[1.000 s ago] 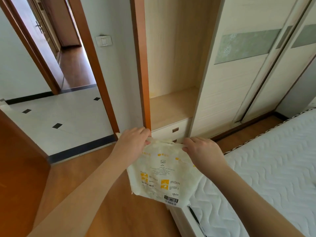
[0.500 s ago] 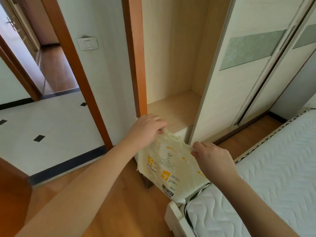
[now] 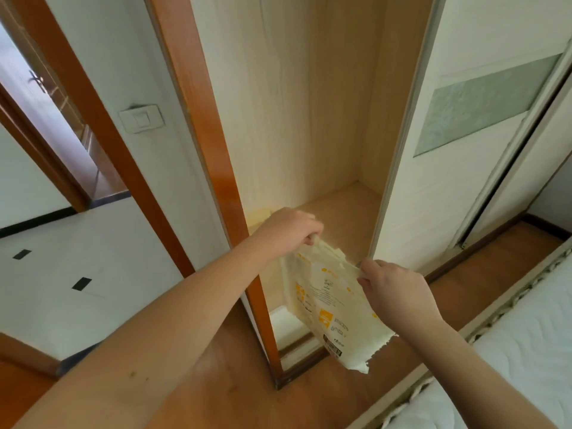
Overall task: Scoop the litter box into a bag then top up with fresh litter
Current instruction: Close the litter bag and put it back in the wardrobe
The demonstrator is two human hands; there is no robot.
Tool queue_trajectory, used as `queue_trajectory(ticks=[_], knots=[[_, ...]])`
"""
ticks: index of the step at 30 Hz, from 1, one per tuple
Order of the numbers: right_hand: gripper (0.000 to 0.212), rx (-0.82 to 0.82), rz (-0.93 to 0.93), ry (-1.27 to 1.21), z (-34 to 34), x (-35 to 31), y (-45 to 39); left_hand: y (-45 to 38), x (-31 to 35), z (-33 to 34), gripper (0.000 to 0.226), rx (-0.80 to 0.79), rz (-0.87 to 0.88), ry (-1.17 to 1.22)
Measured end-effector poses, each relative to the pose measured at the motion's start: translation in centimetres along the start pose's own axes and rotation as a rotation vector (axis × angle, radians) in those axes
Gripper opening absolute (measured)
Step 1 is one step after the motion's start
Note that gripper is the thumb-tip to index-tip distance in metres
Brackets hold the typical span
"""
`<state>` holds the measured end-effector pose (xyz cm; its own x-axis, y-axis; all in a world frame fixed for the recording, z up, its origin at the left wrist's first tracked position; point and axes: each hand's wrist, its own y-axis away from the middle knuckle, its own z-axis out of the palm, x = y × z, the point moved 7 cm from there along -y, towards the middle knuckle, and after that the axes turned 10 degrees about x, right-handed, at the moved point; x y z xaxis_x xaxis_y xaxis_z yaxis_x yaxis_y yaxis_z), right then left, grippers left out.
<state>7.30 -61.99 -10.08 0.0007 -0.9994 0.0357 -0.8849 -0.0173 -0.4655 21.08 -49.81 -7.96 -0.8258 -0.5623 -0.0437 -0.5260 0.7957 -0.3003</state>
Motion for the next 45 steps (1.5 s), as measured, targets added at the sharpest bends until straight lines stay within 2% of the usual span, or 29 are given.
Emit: queue_trajectory(ticks=[5, 9, 16, 18, 22, 28, 34, 40, 43, 45], knots=[[0.019, -0.015, 0.056, 0.029, 2.5, 2.9, -5.9, -5.7, -2.9, 1.1, 0.009, 0.135, 0.01, -0.15], [0.018, -0.046, 0.108, 0.02, 5.7, 4.6, -10.9, -9.7, -5.6, 3.4, 0.028, 0.242, -0.014, -0.27], [0.007, -0.167, 0.143, -0.007, 13.0, 6.3, -19.8, -15.7, -12.0, 8.8, 0.029, 0.277, -0.26, -0.302], [0.009, -0.196, 0.152, -0.023, 15.1, 6.7, -21.9, -17.7, -13.8, 10.4, 0.025, 0.213, -0.296, -0.324], [0.007, -0.226, 0.193, -0.064, 18.6, 7.8, -25.3, -21.5, -17.1, 13.1, 0.032, 0.06, -0.289, -0.362], [0.016, -0.198, 0.244, -0.142, 22.1, 10.6, -30.4, -25.0, -20.6, 15.7, 0.04, 0.061, -0.459, -0.361], [0.012, -0.206, 0.298, -0.173, 25.7, 11.1, -32.9, -29.3, -23.7, 17.1, 0.042, -0.03, -0.352, -0.402], [0.028, -0.309, 0.329, -0.204, 28.8, 10.8, -34.9, -31.2, -26.4, 19.7, 0.044, -0.075, -0.292, -0.467], [0.029, -0.381, 0.272, -0.188, 30.9, 9.5, -33.8, -30.5, -26.7, 21.7, 0.046, -0.145, -0.212, -0.519], [0.032, -0.372, 0.197, -0.18, 31.9, 8.4, -32.7, -29.7, -26.7, 23.5, 0.043, -0.192, -0.146, -0.511]])
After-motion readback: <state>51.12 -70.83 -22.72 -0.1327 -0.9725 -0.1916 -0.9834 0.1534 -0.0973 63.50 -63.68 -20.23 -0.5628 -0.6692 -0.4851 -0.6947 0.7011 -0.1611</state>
